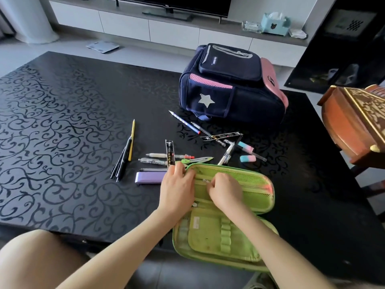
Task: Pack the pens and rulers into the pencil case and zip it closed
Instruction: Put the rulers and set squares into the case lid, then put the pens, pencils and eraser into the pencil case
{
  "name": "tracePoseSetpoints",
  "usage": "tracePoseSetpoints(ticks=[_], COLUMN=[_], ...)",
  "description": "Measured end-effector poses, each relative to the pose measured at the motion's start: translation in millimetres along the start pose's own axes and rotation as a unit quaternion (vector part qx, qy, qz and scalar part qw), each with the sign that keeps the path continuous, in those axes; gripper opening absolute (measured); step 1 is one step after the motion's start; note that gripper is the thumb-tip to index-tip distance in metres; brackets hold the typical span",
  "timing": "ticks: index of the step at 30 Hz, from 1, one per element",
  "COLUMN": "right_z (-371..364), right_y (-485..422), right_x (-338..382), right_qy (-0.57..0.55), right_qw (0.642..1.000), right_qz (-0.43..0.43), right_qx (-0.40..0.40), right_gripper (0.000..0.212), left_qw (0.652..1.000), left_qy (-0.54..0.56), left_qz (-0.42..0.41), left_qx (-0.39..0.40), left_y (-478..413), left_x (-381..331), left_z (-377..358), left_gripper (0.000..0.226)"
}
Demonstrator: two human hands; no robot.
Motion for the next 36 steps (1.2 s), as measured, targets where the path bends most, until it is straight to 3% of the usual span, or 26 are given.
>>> tracePoseSetpoints(ticks=[4, 10, 13, 17, 19, 21, 23, 25, 28, 31, 33, 36], right_z=[0.9, 2.1, 25.6, 59.1, 62.5, 62.3, 59.0, 52.2, 42.3, 35.3, 33.0, 37.2], right_y=[1.1, 1.5, 6.0, 17.0, 16.8, 7.6, -12.9, -41.9, -83.0, -103.6, -106.4, -105.8], right_x=[2.3, 0.7, -34.1, -89.2, -89.5, -69.6, -41.7, -16.0, 7.2, 15.8, 16.5, 13.5], right_qy=[-0.039, -0.010, 0.077, 0.148, 0.143, 0.061, -0.014, -0.018, 0.041, 0.091, 0.105, 0.121], right_qw=[0.999, 1.000, 0.997, 0.982, 0.986, 0.994, 0.990, 0.985, 0.980, 0.970, 0.965, 0.962], right_qz=[0.000, 0.005, -0.030, -0.115, -0.069, 0.022, 0.108, 0.164, 0.186, 0.195, 0.200, 0.206], right_qx=[-0.015, 0.013, 0.000, -0.027, -0.046, -0.085, -0.091, -0.042, 0.053, 0.117, 0.135, 0.134], right_gripper=[0.025, 0.008, 0.023, 0.019, 0.018, 0.015, 0.014, 0.024, 0.039, 0.033, 0.021, 0.008], left_qw=[1.000, 1.000, 0.999, 1.000, 0.999, 0.998, 0.994, 0.981, 0.967, 0.959, 0.950, 0.937], left_qy=[0.007, -0.010, -0.021, -0.008, -0.005, -0.008, 0.015, 0.054, 0.034, -0.023, -0.039, -0.002], left_qz=[0.003, -0.005, 0.012, 0.009, -0.002, -0.004, 0.044, 0.134, 0.243, 0.276, 0.277, 0.303], left_qx=[-0.014, -0.024, -0.026, -0.028, -0.041, -0.066, -0.102, -0.125, -0.059, 0.067, 0.137, 0.173], left_y=[2.2, 2.6, 4.5, 6.0, 6.3, 6.0, 2.5, -8.0, -35.6, -60.6, -70.0, -76.7], left_x=[2.8, 1.9, 1.2, 1.7, 3.0, 5.8, 11.2, 19.3, 36.1, 45.8, 48.1, 48.9], left_z=[-3.7, -4.9, -5.8, -7.8, -8.5, -5.5, 2.8, 15.8, 28.1, 27.2, 21.8, 19.0], left_gripper=[0.014, 0.022, 0.029, 0.028, 0.022, 0.010, 0.012, 0.014, 0.027, 0.043, 0.033, 0.020])
Point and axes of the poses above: each hand's wrist, its own y-axis away from the middle knuckle, its own z-axis out of the back of the hand, x = y × z, the point moved 1 cm from there along -y, towards the middle knuckle
